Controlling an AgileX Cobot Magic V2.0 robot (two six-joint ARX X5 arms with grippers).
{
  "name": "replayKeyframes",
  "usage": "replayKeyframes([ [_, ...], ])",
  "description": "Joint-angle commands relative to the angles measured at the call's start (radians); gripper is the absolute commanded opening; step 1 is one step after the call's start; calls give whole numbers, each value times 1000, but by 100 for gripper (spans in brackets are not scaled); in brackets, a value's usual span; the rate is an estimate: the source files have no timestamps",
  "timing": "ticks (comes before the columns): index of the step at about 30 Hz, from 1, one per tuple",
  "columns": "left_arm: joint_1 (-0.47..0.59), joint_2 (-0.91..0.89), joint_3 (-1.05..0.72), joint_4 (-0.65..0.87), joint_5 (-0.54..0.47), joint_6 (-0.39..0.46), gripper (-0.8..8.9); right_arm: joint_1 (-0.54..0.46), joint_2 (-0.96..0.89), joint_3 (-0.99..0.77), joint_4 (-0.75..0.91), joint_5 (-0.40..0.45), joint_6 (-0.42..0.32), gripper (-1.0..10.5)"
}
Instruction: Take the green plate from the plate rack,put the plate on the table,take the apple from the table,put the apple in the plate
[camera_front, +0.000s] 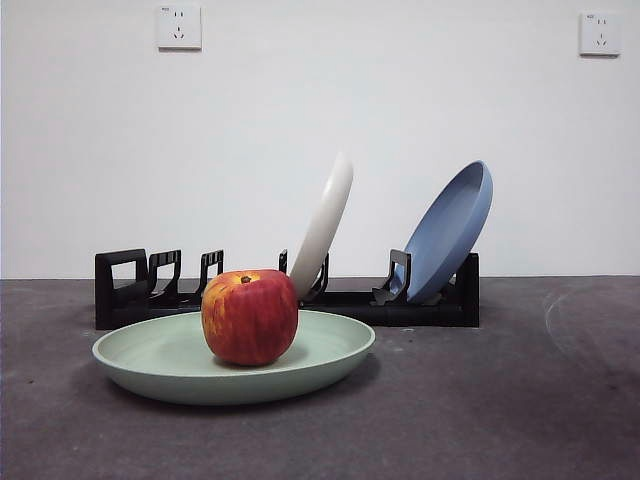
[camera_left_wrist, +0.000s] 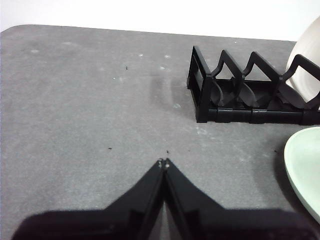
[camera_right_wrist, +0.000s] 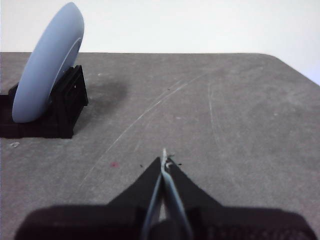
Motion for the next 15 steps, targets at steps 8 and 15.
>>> replayKeyframes([
  [8,2,1,-7,10,2,10,-4,0,-111,-9,-148,-23,-45,1],
  [15,2,9,-7,8,2,10,-4,-1,-111,-9,-148,-17,-42,1],
])
